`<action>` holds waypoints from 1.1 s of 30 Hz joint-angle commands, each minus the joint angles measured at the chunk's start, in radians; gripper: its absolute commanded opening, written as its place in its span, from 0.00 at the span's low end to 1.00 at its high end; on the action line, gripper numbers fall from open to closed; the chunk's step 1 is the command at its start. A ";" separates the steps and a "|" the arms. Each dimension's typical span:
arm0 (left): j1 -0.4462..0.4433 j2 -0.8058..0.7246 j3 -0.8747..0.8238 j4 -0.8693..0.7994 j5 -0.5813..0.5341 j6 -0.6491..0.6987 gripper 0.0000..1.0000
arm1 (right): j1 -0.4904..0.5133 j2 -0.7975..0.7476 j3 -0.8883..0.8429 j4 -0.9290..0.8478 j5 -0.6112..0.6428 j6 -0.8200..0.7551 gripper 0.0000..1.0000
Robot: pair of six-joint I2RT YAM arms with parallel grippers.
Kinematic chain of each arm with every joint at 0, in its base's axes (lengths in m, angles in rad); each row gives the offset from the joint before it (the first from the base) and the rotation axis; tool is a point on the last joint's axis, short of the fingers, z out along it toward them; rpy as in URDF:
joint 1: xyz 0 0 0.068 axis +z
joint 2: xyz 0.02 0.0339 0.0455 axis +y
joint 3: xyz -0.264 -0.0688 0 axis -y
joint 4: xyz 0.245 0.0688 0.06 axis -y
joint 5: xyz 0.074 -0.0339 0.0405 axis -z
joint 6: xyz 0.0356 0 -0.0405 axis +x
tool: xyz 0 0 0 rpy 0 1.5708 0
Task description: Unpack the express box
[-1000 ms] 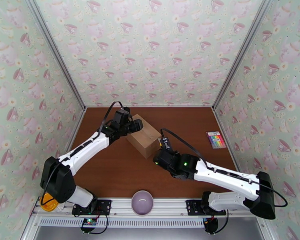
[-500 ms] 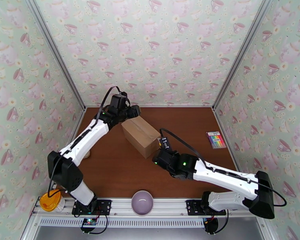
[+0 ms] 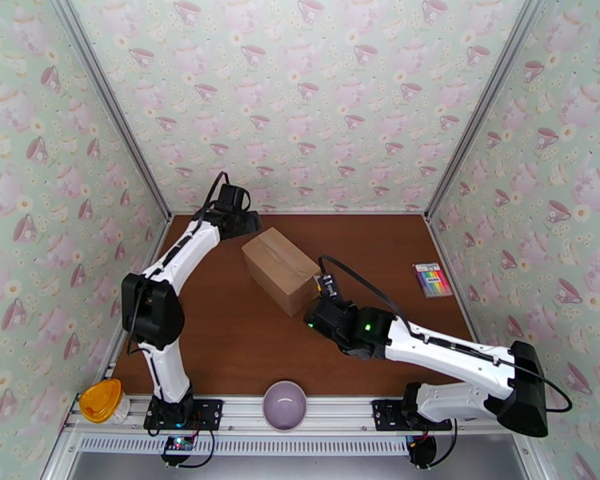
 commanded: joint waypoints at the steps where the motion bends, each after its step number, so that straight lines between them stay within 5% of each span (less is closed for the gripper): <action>1: 0.010 0.048 0.038 -0.029 0.030 0.024 0.61 | 0.003 0.005 0.030 0.020 0.013 -0.015 0.00; 13: 0.007 0.110 0.041 0.030 0.198 0.007 0.60 | -0.003 0.009 0.036 0.041 0.009 -0.026 0.00; 33: -0.036 0.111 -0.003 0.089 0.271 -0.010 0.59 | -0.017 0.024 0.032 0.080 0.000 -0.048 0.00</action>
